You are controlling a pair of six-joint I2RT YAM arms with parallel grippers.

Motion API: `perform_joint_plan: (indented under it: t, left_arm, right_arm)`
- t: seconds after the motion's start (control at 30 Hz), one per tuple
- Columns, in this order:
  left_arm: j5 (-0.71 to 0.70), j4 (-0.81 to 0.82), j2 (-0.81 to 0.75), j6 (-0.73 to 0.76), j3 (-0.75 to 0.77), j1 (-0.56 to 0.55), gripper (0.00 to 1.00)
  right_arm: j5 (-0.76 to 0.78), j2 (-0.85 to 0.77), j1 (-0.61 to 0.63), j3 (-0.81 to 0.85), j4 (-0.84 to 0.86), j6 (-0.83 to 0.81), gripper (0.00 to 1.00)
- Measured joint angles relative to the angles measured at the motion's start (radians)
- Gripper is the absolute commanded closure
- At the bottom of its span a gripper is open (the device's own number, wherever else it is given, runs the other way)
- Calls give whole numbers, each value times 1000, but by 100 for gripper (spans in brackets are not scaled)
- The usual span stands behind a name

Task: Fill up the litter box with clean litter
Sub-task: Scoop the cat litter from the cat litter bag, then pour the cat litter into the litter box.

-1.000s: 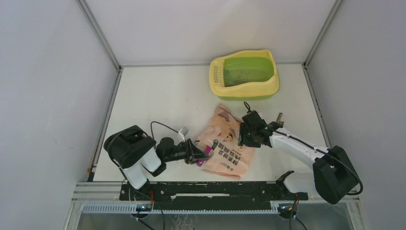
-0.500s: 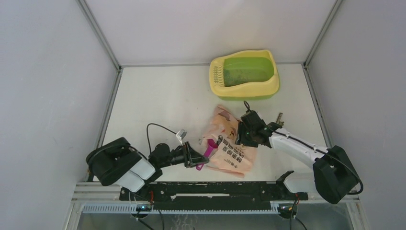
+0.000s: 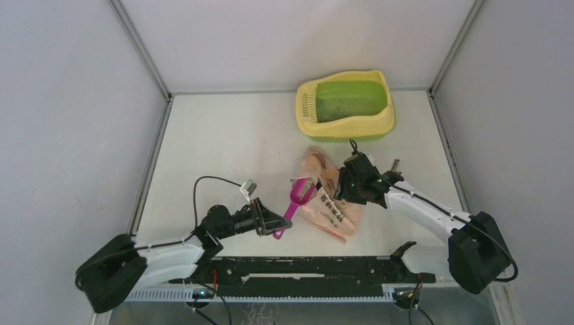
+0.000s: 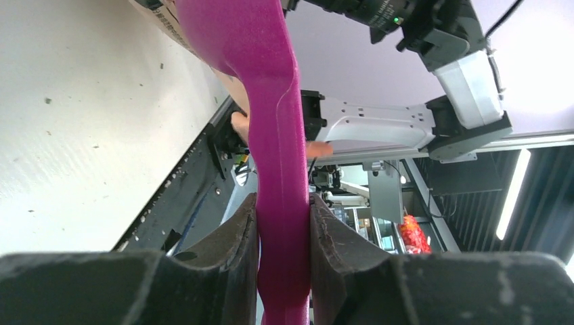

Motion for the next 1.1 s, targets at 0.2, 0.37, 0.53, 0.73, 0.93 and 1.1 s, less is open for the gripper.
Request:
perform_joint_plan:
  t: [0.2,0.37,0.53,0.73,0.93,1.1]
  left_arm:
    - [-18,-356,-381,37,1,-5,95]
    - [-37,-524,-531,63,1,-5,95]
    - [-51,-545,-487,69,1,-5,96]
    - [-55,-722,-575,106,18,-5,95]
    - [-47,-978,-580,184,201,33,95]
    - [-21,-1037,-451,227,357,45,95]
  right_arm:
    - [-1,-23,-26,0,-2,-3,40]
    - [-4,-23,-29,0,-2,-3,40]
    - [-4,-22,-29,0,-3,-3,40]
    - [-4,-22,-36,0,-17,-9,40]
    - [-14,-23,-50,0,-21,-16,40]
    - [-30,-28,-61,0,-21,-18,40]
